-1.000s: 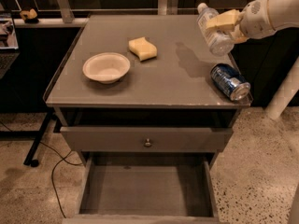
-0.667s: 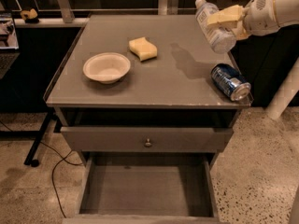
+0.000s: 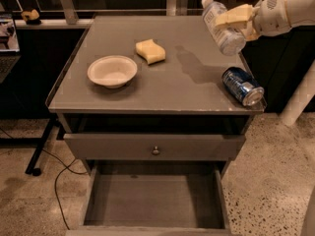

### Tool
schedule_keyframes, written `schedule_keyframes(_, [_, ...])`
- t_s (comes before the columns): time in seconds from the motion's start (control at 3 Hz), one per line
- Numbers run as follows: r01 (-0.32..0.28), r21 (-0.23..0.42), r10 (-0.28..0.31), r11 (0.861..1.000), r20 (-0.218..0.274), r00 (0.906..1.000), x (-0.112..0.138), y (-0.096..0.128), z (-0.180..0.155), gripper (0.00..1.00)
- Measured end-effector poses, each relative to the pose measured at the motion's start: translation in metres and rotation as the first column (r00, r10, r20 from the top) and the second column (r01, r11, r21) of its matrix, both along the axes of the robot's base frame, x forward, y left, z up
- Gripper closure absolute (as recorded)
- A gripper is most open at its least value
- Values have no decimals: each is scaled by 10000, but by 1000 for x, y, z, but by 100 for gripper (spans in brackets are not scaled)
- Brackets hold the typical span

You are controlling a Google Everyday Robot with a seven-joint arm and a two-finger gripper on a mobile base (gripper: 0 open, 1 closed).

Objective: Place blue plastic bottle into middle drawer

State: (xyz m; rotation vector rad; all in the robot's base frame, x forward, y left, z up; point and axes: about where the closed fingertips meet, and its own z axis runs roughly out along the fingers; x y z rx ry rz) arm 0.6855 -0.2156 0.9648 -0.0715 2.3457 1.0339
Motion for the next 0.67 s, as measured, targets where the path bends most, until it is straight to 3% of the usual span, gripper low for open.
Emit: schedule_keyframes(0.67, [-376,488,366,9981,225,9991,-45,15,7,100])
